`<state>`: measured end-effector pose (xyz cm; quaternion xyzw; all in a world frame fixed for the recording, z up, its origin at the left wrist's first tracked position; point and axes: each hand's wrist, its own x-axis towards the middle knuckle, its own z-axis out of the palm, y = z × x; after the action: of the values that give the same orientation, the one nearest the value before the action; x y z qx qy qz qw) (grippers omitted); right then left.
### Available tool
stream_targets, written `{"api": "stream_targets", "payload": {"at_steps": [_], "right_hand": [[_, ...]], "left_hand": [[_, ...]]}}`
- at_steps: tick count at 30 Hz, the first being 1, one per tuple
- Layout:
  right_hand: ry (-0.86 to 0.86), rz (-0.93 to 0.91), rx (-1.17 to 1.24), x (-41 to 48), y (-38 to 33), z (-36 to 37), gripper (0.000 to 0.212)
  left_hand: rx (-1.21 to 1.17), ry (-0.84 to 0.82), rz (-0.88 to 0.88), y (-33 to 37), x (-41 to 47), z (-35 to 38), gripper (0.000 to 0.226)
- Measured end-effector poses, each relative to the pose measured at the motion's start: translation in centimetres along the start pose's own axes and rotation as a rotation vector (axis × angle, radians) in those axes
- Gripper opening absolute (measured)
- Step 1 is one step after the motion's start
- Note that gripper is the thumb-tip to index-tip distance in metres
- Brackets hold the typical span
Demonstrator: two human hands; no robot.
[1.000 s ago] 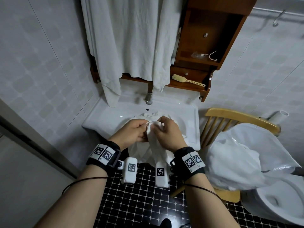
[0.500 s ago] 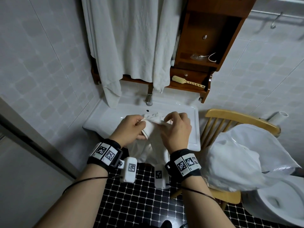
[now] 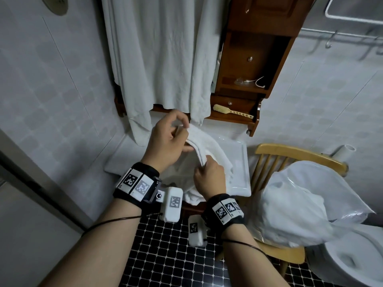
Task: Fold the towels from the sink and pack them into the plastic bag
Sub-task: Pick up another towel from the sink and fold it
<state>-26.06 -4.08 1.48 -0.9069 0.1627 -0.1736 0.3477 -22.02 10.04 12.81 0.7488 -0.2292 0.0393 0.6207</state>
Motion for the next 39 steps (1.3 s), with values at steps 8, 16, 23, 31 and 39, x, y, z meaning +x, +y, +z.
{"api": "stream_targets", "payload": {"at_steps": [8,16,23,31,39], "right_hand": [[0.303,0.159,-0.101,0.9,2.6,-5.9,0.017],[0.912,0.068,0.058,0.2,4.0,-20.0,0.044],[0.596,-0.074,0.184,-1.8,3.7,-20.8,0.022],[0.401,0.09,0.11,-2.4,5.0,-14.9,0.015],[-0.115,-0.005,0.273,-1.6,7.3,-11.5,0.014]], "left_hand": [[-0.132,0.063,0.109,4.7,1.3,3.0,0.026],[-0.285,-0.152,0.277,9.0,1.5,9.0,0.024],[-0.188,-0.021,0.351,8.2,1.9,10.9,0.023],[0.164,0.269,0.38,4.5,1.2,9.4,0.018],[0.241,0.251,0.263,1.4,1.5,7.2,0.025]]}}
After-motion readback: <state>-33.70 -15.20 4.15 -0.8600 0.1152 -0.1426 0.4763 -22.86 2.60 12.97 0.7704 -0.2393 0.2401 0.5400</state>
